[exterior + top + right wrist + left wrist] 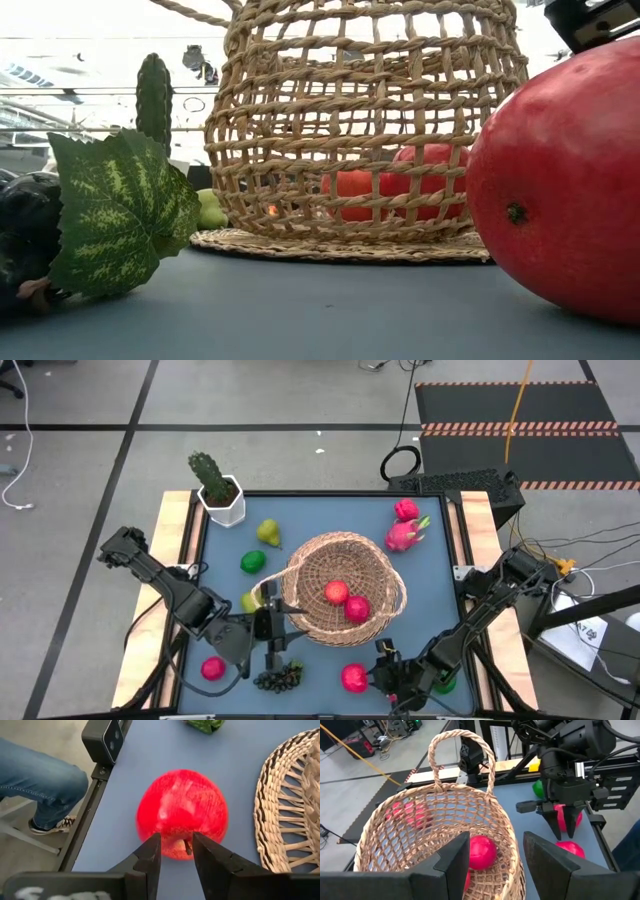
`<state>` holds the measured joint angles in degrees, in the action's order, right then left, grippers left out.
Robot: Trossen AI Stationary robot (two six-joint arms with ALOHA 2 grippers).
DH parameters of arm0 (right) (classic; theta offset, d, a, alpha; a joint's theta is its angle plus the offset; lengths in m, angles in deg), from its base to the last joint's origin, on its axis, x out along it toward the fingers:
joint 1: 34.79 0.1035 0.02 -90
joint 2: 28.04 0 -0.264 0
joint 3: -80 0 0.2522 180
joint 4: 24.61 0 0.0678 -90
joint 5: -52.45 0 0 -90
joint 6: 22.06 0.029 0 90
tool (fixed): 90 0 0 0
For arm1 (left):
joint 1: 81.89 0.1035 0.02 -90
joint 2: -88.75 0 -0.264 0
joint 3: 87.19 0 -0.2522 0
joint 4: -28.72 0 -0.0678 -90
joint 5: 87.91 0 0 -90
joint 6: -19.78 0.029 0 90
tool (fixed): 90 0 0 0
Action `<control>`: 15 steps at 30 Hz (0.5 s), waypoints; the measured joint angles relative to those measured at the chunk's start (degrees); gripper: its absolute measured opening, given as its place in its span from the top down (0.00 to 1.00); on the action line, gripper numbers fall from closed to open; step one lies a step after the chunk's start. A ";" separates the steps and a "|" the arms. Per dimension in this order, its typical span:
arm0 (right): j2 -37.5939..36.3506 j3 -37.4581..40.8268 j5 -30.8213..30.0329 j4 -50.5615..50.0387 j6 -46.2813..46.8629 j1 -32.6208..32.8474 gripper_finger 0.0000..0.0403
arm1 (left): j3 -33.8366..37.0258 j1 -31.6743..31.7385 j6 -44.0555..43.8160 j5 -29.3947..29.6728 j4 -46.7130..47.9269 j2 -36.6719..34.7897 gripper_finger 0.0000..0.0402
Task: Build produce basket
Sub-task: Put the middle red apple into the brown basket
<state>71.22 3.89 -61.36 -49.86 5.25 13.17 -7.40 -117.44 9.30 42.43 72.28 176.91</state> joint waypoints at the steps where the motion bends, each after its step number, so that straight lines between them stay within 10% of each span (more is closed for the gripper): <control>1: 0.00 0.00 -0.01 -0.05 0.00 0.00 0.74 | 0.00 0.00 0.00 0.00 -0.02 0.00 0.54; 15: 2.08 0.04 0.06 0.55 -1.05 -0.74 0.74 | 0.00 -0.04 0.00 0.00 -0.08 0.00 0.54</control>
<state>73.30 3.94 -61.29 -49.31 4.20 12.43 -7.40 -117.48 9.30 42.43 72.20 176.91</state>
